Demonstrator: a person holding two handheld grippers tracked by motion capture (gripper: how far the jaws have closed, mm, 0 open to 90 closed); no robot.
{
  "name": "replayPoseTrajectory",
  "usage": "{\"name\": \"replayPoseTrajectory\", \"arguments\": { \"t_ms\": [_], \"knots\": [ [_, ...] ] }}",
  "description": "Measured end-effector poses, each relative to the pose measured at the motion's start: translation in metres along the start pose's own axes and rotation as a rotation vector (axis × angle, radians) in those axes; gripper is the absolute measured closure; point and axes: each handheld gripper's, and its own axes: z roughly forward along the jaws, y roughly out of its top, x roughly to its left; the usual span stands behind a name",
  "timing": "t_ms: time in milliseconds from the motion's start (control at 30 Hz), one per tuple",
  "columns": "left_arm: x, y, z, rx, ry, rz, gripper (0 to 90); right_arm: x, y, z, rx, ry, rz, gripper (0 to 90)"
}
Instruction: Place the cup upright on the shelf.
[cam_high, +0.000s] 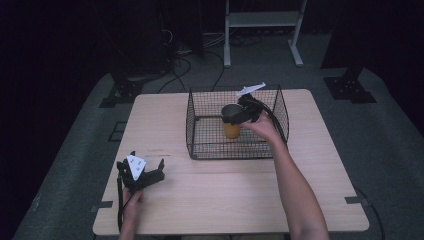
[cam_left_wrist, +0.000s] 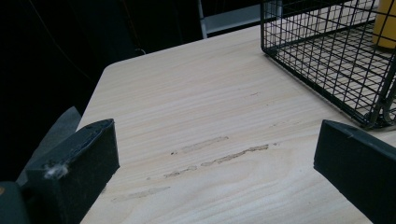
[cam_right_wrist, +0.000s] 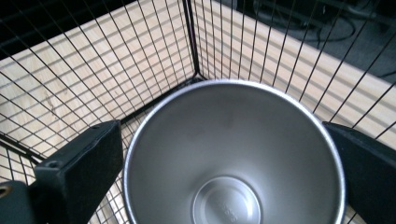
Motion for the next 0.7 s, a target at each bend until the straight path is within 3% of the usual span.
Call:
{"name": "replayPoseTrajectory", "arguments": {
  "t_ms": [267, 433, 700],
  "knots": [
    [0.000, 0.000, 0.001, 0.004, 0.006, 0.003, 0.0, 0.001, 0.002, -0.005, -0.024, 0.004, 0.002, 1.2],
    [-0.001, 0.000, 0.001, 0.004, 0.007, 0.007, 0.0, 0.000, 0.007, -0.016, -0.086, -0.005, 0.010, 1.2],
    [-0.001, 0.000, 0.000, 0.001, 0.002, 0.009, 0.0, 0.004, 0.012, -0.036, -0.139, -0.007, 0.013, 1.3]
  ]
}}
